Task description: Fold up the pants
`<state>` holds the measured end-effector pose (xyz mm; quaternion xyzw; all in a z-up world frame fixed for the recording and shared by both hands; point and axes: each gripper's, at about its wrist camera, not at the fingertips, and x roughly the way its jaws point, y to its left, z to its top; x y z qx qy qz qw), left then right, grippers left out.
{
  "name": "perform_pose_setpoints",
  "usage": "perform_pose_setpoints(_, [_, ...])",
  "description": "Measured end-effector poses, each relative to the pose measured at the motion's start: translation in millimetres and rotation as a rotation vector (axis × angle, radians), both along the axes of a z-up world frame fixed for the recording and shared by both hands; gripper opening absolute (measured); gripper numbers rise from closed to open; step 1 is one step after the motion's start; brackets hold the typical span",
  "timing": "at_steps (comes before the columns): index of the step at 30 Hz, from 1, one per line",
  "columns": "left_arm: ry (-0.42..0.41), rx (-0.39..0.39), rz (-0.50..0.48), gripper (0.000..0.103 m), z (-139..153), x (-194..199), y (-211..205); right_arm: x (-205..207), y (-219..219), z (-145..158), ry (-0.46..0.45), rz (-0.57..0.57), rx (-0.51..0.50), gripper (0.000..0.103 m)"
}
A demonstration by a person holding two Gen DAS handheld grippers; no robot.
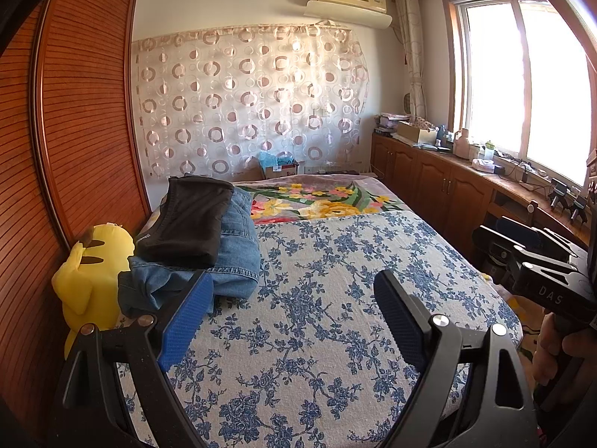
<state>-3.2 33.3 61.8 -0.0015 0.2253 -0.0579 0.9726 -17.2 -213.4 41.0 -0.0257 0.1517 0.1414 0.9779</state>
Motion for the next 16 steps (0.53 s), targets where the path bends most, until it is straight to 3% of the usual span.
perform_pose_setpoints(16, [0.000, 0.000, 0.000, 0.088, -0.8, -0.2, -0.7, -3.8, 1.2, -0.3, -0.004, -0.005, -0.004, 0.066])
